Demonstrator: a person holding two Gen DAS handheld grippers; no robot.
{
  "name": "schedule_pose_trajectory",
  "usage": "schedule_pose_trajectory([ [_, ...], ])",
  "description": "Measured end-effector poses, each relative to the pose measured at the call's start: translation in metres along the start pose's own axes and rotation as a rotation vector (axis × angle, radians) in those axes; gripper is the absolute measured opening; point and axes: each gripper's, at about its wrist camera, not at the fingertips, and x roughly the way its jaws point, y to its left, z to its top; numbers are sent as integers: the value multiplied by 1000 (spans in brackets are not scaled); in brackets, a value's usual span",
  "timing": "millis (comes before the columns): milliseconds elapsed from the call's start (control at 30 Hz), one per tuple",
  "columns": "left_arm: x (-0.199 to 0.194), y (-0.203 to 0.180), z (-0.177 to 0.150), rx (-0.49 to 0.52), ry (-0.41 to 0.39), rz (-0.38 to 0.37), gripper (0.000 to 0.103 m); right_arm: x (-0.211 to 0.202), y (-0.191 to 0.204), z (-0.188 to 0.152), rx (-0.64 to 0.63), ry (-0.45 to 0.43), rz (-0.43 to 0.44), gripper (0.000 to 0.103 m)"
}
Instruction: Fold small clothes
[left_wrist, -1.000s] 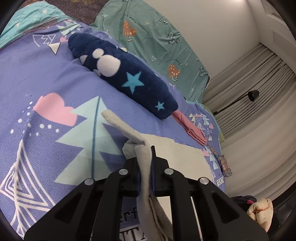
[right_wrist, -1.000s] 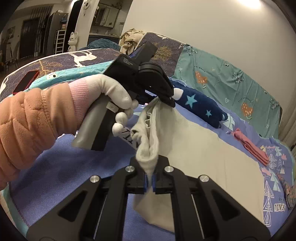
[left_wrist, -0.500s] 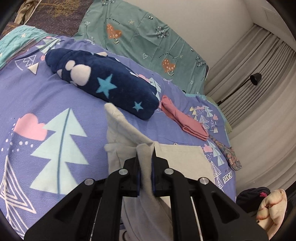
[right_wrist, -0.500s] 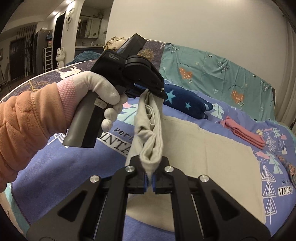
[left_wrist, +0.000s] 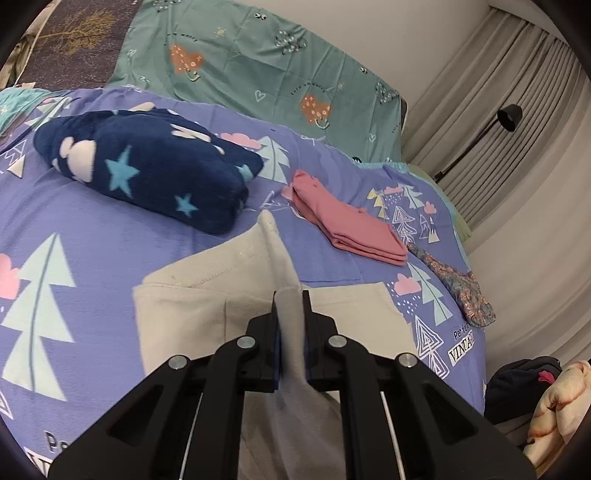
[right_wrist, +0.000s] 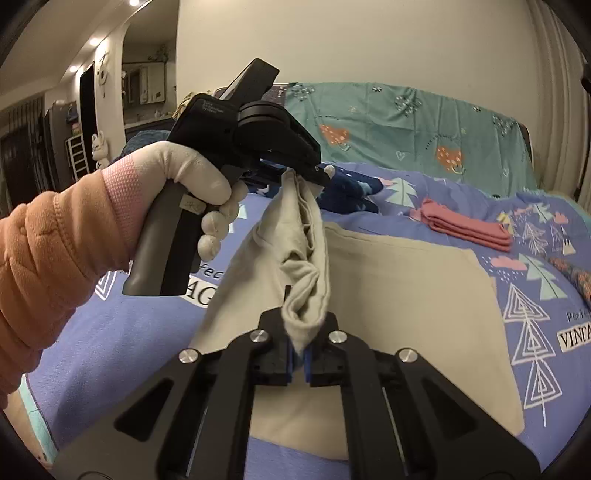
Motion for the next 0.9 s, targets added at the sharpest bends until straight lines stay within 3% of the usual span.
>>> schedule_pose_trajectory([
  [633, 87, -126, -21, 167, 119, -56, 8, -36, -130, -41, 275, 24, -40, 4],
  [900, 118, -164, -40, 268, 170, -19, 8, -40, -164, -65, 368, 67, -60, 4],
])
